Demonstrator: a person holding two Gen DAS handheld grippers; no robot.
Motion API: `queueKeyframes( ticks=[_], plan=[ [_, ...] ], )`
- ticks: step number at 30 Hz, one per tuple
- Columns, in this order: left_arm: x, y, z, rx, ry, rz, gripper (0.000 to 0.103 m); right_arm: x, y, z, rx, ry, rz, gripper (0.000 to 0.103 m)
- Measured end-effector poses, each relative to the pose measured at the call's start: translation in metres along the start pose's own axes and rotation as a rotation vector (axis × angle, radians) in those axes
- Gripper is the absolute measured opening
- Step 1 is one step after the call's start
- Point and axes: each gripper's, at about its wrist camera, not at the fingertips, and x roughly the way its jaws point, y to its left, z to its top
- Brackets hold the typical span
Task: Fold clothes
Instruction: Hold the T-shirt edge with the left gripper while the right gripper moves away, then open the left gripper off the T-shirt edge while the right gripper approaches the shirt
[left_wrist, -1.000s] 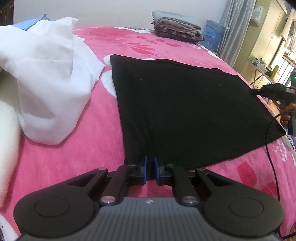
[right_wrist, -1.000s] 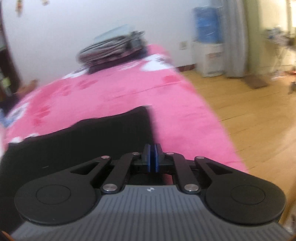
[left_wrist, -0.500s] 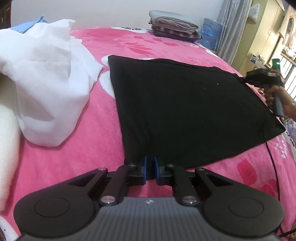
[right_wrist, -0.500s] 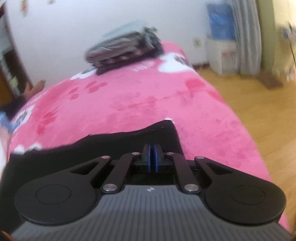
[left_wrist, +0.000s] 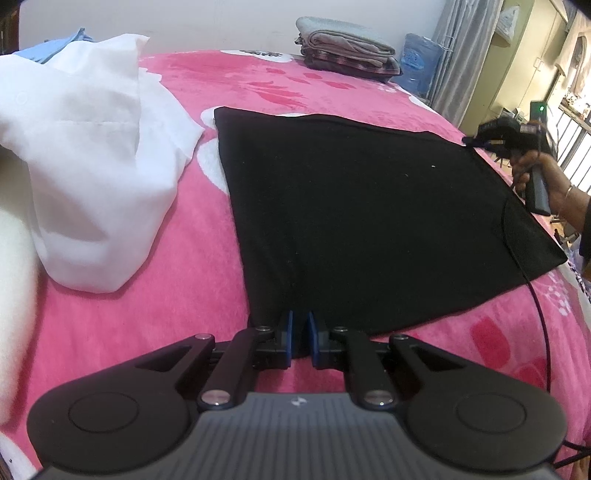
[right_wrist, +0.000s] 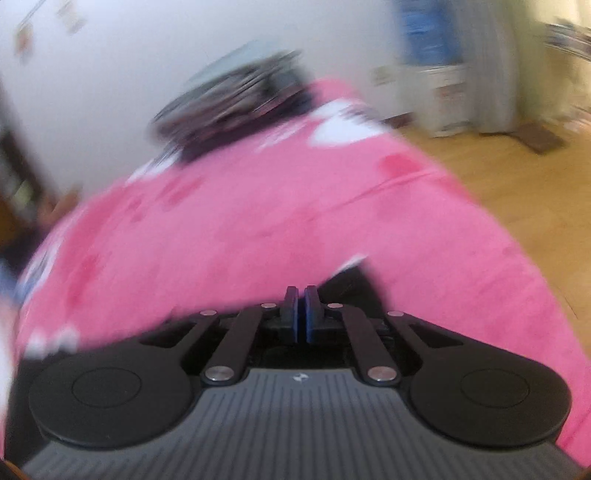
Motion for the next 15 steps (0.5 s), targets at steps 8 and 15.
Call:
queueKeyframes(
  ticks=[8,15],
  plan=[
    [0.001,0.001,0.0,-0.008,0.0,-0.005,0.012,-0.009,0.094,-0.03,-0.351,0.2,0.382,0.006],
    [0.0,0.001,0.001,-0.011,0.005,-0.007,0.012,0.013,0.12,-0.016,-0.325,0.156,0.296,0.008]
  ],
)
